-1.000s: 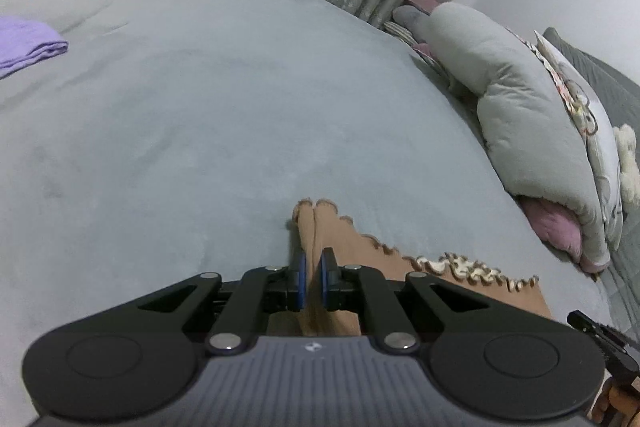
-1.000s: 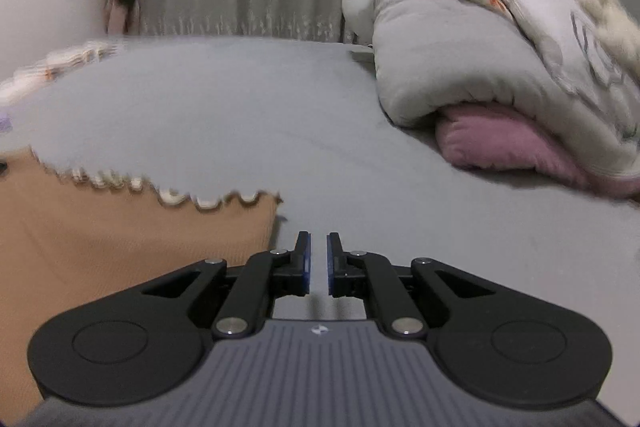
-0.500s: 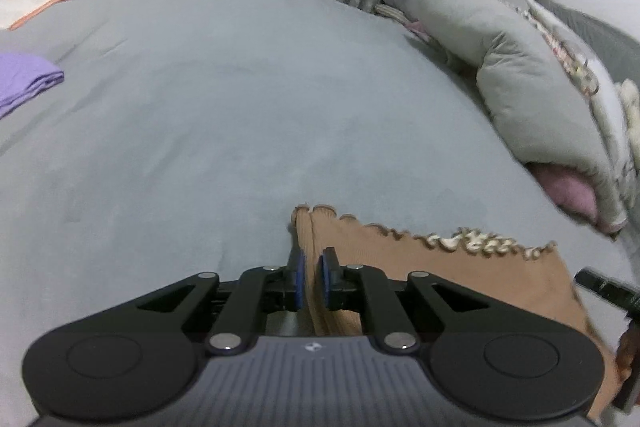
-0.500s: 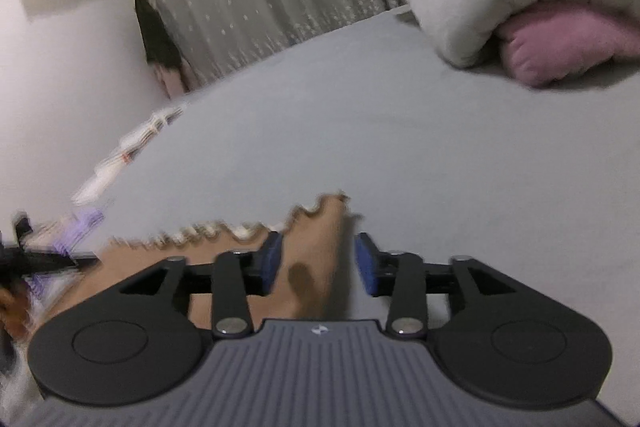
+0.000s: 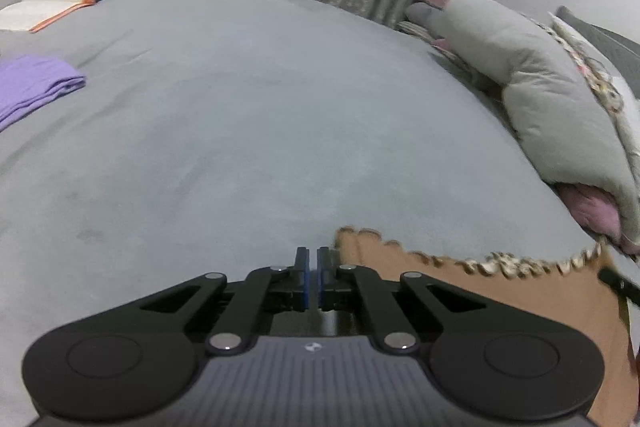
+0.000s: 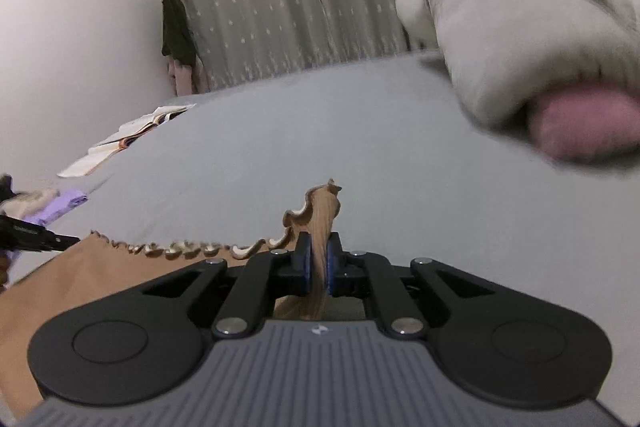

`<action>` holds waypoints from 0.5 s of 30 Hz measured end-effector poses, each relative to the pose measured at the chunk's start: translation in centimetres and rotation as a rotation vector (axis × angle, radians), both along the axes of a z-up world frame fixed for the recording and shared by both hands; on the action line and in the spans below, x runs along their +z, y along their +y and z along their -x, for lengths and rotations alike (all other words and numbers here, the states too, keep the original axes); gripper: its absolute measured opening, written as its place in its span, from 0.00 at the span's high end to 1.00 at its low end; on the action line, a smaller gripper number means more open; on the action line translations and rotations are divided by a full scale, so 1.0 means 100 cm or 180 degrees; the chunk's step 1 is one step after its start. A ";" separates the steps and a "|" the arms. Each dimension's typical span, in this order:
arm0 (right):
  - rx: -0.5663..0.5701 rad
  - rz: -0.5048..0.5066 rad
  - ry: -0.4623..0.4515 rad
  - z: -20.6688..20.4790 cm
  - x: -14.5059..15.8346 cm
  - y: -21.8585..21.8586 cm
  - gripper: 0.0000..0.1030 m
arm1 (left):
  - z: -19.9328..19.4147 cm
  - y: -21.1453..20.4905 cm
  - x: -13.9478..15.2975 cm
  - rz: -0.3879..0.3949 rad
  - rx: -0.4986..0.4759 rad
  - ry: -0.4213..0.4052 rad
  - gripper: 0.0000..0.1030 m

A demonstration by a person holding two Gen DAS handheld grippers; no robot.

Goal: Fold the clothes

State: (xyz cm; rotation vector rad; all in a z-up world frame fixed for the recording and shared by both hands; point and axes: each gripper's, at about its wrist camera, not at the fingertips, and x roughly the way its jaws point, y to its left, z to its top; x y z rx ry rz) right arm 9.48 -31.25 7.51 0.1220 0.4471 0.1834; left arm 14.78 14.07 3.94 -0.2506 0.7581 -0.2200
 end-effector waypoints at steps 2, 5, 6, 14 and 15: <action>-0.0045 0.0074 -0.0052 -0.002 0.002 0.003 0.92 | 0.000 -0.004 0.002 -0.0011 -0.0138 0.0020 0.94; -0.0051 0.0153 0.0108 -0.011 -0.012 0.006 0.92 | 0.000 -0.009 0.006 -0.0027 -0.0345 0.0049 0.53; -0.0054 0.0193 0.0219 -0.015 -0.020 0.007 0.92 | -0.001 -0.017 0.004 -0.0212 -0.0417 0.0089 0.47; -0.0096 -0.0112 0.0354 -0.023 -0.037 -0.012 0.92 | 0.006 -0.002 0.012 0.0113 -0.0437 -0.0151 0.45; -0.0095 -0.0097 0.0383 -0.024 -0.041 -0.011 0.92 | 0.008 0.000 0.012 0.0134 -0.0454 -0.0181 0.44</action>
